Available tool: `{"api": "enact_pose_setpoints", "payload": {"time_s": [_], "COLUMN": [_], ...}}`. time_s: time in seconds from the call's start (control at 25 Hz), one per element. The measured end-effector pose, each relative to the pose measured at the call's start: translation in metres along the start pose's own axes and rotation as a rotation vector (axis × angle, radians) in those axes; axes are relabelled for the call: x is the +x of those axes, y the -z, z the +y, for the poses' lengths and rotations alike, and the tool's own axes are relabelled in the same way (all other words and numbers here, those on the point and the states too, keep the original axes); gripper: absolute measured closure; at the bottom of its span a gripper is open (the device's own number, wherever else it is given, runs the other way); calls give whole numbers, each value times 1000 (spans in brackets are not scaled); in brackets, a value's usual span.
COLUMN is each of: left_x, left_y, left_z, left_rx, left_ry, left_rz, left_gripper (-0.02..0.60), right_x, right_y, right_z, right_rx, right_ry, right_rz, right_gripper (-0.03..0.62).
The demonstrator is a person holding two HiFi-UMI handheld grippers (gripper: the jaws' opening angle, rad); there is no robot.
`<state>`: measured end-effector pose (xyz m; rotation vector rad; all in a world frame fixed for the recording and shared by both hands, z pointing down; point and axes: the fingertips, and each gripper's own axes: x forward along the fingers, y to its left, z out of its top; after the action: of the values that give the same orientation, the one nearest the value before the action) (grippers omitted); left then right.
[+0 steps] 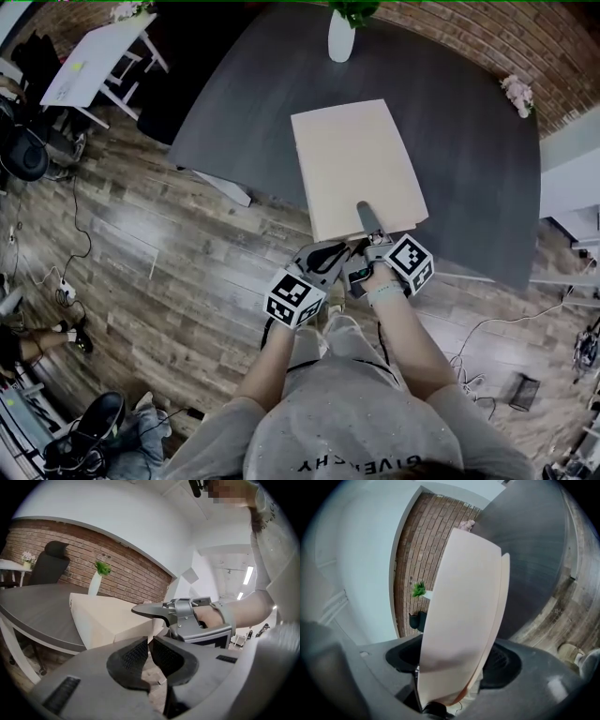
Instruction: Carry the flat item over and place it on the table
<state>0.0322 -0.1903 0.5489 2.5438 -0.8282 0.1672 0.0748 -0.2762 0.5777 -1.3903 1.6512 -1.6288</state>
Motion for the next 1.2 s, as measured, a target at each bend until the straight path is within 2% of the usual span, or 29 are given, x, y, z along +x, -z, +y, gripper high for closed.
{"api": "enact_pose_setpoints", "payload": {"time_s": [0.32, 0.92, 1.2], "left_x": [8, 13, 22], "left_y": [3, 0, 5], "left_z": [2, 17, 20], "left_rx": [-43, -101, -117], "left_ry": [-10, -49, -55], "left_rz": [-11, -39, -24], "left_gripper": [549, 549, 549], "right_x": [-1, -3, -7], "right_y": [12, 26, 27], "right_z": [-1, 5, -2], "right_rx": [37, 38, 47], "right_ry": [-25, -66, -53], "right_rz": [91, 183, 218], "right_gripper": [246, 246, 246]}}
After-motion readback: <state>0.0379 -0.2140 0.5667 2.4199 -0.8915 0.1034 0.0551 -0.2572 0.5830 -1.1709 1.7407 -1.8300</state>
